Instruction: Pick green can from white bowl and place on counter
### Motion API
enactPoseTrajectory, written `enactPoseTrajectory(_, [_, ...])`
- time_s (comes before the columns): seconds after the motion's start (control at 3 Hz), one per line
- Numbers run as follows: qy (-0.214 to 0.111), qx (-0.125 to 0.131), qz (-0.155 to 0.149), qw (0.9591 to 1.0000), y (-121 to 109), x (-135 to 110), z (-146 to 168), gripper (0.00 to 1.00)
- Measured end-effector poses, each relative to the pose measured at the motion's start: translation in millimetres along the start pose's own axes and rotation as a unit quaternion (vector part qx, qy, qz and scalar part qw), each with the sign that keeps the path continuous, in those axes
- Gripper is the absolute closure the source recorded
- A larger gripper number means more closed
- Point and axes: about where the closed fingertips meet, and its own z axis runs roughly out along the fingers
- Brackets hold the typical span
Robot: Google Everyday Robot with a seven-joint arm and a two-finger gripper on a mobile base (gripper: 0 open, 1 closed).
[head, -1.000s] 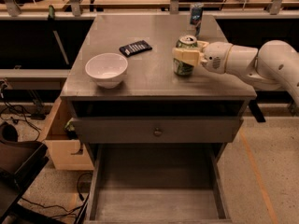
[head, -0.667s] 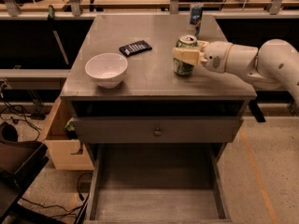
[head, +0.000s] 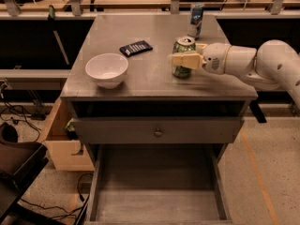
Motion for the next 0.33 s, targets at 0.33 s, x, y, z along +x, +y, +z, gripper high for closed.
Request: enactPoseTrajectory(0.33, [0.0, -0.002, 0.0, 1.0, 1.1, 0.0, 1.7, 0.0])
